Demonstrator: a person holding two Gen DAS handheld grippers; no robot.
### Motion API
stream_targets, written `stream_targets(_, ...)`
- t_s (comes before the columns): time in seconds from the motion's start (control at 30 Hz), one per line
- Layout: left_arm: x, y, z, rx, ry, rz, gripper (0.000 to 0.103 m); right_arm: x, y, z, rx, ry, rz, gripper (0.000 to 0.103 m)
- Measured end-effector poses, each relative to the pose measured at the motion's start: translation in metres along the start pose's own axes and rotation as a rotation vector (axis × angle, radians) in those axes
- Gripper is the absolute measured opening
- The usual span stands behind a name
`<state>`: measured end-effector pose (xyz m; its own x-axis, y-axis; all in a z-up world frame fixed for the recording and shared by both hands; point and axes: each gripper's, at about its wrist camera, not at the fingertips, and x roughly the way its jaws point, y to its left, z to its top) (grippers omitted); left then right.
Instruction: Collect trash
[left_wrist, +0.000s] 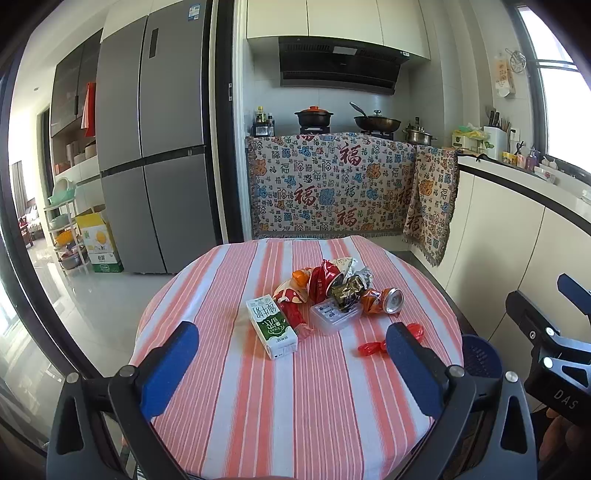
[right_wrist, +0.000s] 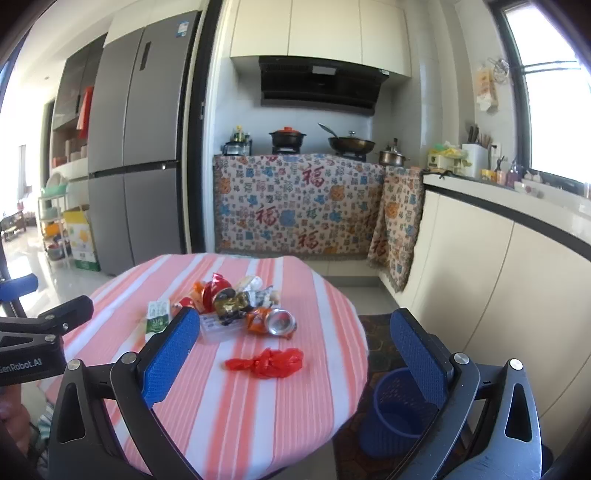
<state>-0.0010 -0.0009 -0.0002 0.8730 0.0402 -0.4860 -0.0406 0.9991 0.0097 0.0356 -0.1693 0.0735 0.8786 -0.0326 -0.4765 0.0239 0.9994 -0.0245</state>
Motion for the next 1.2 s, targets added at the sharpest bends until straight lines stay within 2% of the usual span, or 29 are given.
stream_targets(1.2, 0.0006, -0.0034, -0.0001, 0.009, 0.003, 0.003, 0.103, -0.0029, -0.0029, -0.0039, 0.005, -0.007, -0.008, 0.103)
